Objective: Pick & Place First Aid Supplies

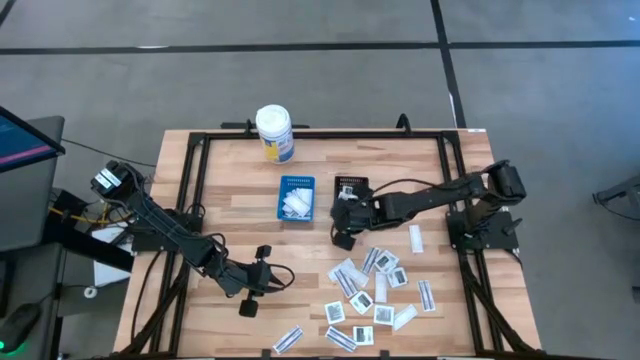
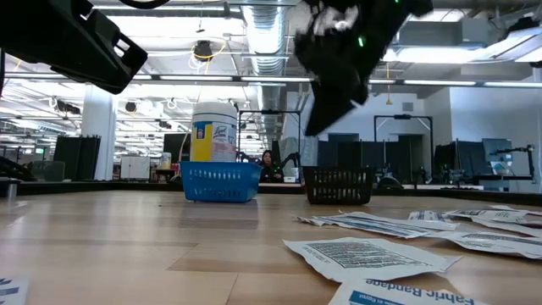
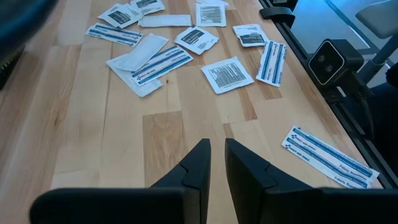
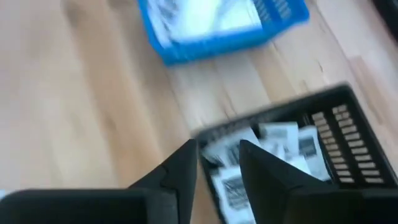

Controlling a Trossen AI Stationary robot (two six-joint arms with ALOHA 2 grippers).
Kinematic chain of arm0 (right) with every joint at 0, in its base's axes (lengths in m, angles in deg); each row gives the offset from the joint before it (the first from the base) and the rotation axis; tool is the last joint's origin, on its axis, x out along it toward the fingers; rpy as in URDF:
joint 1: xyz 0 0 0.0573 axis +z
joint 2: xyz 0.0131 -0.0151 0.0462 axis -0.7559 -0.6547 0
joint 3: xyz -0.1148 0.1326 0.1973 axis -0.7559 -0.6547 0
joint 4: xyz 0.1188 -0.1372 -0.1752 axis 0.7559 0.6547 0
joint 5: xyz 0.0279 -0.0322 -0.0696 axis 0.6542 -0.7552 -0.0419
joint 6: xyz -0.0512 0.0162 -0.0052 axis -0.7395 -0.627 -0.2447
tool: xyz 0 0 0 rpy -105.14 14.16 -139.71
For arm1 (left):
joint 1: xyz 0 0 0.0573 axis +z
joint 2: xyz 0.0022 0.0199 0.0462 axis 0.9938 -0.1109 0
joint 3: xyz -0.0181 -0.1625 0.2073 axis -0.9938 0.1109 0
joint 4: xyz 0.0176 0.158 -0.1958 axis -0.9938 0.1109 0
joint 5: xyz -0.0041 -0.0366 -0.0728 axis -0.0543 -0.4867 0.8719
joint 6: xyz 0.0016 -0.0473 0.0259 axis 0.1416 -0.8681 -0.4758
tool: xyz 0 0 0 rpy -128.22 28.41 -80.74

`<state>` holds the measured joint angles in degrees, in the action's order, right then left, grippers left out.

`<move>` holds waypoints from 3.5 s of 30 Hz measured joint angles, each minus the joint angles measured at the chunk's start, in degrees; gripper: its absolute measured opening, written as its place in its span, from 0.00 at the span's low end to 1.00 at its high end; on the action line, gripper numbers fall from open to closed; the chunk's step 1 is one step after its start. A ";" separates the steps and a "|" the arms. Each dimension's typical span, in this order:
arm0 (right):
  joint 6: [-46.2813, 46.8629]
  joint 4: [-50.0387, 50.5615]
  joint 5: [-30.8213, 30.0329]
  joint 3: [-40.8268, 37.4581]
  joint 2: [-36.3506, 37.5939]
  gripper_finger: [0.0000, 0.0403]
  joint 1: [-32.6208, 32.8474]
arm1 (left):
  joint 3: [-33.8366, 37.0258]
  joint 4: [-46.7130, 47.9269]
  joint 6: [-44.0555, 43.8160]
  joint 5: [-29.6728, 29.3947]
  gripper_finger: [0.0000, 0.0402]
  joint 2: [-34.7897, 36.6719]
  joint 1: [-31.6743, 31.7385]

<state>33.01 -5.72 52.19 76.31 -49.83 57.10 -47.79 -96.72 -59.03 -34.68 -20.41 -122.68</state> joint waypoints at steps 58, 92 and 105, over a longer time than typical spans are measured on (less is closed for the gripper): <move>-20.93 -14.71 19.12 -1.50 -0.52 0.29 11.27 | -19.51 6.48 2.07 19.89 0.12 -26.91 0.03; -20.93 -14.59 19.13 -1.43 -0.52 0.29 11.67 | -14.51 24.25 -8.76 2.71 0.13 -13.84 8.87; -20.86 -14.74 19.12 -1.44 -0.52 0.29 11.29 | -12.91 14.46 -3.13 10.51 0.37 -20.20 11.17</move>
<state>12.15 -20.46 71.31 74.87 -50.35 68.39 -60.70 -82.25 -62.17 -24.17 -40.62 -111.51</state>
